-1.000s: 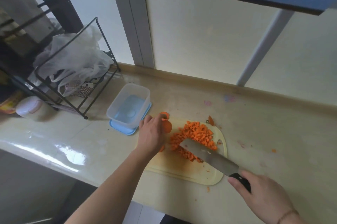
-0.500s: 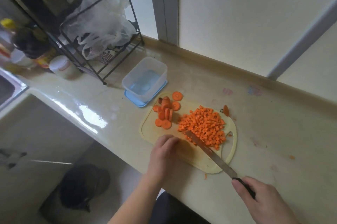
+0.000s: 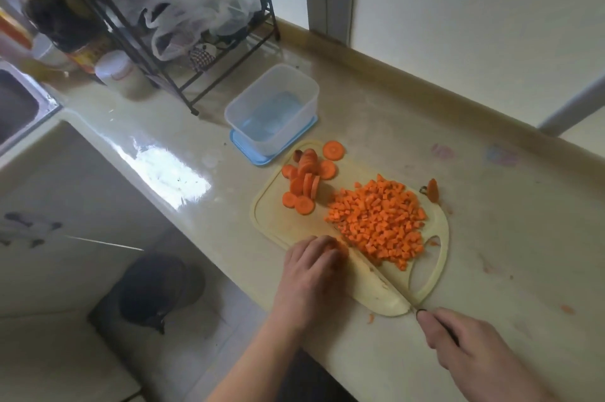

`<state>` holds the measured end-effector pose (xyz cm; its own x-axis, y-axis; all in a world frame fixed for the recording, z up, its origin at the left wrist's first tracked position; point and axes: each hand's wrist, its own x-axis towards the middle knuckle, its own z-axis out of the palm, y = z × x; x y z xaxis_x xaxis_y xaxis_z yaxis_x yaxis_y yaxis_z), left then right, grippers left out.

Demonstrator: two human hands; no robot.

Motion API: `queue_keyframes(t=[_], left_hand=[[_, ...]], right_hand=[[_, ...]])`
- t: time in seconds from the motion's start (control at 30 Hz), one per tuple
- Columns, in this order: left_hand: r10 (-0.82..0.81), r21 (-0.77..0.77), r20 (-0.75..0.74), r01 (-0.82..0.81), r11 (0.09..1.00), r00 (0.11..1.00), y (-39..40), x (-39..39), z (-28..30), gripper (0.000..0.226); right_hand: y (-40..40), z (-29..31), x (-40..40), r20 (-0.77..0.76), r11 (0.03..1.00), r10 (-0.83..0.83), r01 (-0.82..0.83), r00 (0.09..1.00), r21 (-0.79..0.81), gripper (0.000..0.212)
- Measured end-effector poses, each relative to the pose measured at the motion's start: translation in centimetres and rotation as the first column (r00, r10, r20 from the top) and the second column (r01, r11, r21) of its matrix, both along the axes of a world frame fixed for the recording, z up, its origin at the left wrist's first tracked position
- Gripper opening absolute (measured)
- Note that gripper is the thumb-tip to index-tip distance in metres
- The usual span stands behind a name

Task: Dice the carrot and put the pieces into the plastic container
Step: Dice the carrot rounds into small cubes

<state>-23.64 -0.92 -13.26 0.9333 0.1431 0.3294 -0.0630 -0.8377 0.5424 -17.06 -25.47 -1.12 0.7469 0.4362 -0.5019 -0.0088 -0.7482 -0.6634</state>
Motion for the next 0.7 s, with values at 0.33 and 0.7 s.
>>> queue_keyframes(t=[0.33,0.7], left_hand=[[-0.055,0.074,0.065,0.05,0.996,0.996,0.7,-0.5,0.1,0.028],[-0.089,-0.002,0.047,0.089,0.996,0.995,0.3,-0.1,1.0,0.019]], right_hand=[[2.2,-0.7,2.0,-0.061,0.998,0.062,-0.062,0.996,0.012,0.052],[1.5,-1.0,0.6,0.017,0.99,0.089,-0.087,0.996,-0.112,0.095]])
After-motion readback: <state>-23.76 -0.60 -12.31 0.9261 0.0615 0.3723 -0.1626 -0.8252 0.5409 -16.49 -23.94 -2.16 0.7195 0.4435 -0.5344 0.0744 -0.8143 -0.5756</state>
